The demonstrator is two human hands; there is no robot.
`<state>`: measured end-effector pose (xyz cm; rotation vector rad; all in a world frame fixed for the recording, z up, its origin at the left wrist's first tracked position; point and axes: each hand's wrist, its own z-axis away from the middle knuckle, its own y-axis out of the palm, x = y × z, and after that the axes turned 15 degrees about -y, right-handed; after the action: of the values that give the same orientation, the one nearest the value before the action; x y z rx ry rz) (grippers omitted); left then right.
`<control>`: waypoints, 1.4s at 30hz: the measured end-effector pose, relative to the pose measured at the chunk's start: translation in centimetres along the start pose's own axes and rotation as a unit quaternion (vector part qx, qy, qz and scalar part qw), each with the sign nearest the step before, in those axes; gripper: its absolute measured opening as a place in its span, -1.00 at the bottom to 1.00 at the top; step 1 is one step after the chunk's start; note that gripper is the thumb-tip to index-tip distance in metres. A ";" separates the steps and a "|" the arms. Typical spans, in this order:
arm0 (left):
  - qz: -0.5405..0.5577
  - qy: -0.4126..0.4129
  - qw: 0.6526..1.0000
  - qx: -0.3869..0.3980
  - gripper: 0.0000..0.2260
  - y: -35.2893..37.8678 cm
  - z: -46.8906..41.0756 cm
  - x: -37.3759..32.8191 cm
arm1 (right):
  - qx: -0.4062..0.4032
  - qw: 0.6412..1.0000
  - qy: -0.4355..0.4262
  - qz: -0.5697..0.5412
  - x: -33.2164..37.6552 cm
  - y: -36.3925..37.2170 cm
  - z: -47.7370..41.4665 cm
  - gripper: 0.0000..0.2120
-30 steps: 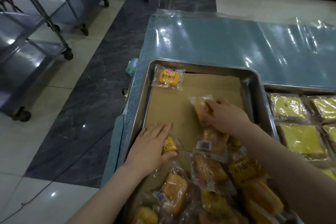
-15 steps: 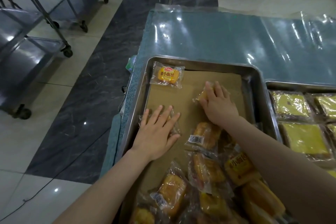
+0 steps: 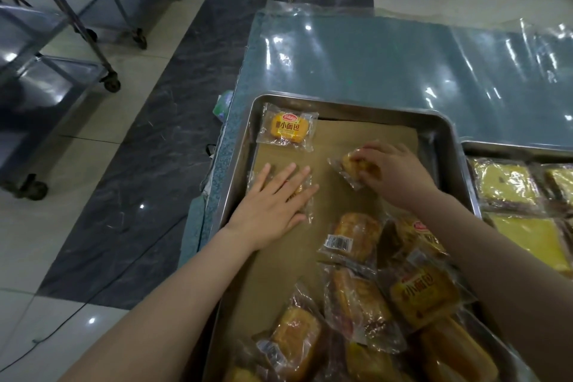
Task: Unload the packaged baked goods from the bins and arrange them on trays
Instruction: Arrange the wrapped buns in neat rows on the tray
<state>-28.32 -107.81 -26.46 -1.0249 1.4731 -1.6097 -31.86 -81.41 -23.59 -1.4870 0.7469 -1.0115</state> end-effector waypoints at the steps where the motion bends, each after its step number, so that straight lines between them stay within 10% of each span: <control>1: -0.020 0.000 1.000 -0.012 -0.45 -0.2 -0.4 0.0 | -0.006 1.000 -0.010 0.021 0.0 0.3 -0.5 -0.63; 10: 0.078 -0.129 0.979 -0.139 -0.60 -0.6 2.8 -1.7 | 0.013 0.995 -0.042 0.090 1.1 2.5 -3.7 -0.40; 20: 0.089 -0.201 0.976 0.016 -0.34 0.6 1.9 -1.6 | 0.067 0.992 -0.073 0.077 0.7 3.8 -4.5 -0.30; 27: 0.100 -0.216 0.971 -0.016 -0.34 1.6 -0.1 -1.0 | 0.053 0.996 -0.062 0.030 1.5 3.9 -5.6 -0.23; 35: 0.154 -0.153 0.968 -0.126 -0.45 1.3 0.8 -1.2 | -0.094 0.990 0.019 -0.108 2.4 0.1 -2.6 -0.62; 38: 0.158 -0.088 0.975 -0.128 -0.50 1.0 0.9 -1.5 | 0.038 0.968 -0.009 -0.248 2.5 -1.8 1.5 -0.77; 42: 0.154 -0.058 0.985 -0.056 -0.51 0.7 0.7 -1.6 | 0.263 0.902 -0.035 -0.339 2.7 -2.2 5.3 -0.36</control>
<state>-27.05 -106.76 -27.28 -0.8844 1.5689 -1.2411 -26.06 -81.14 -20.94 -1.2941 -0.1440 -1.5216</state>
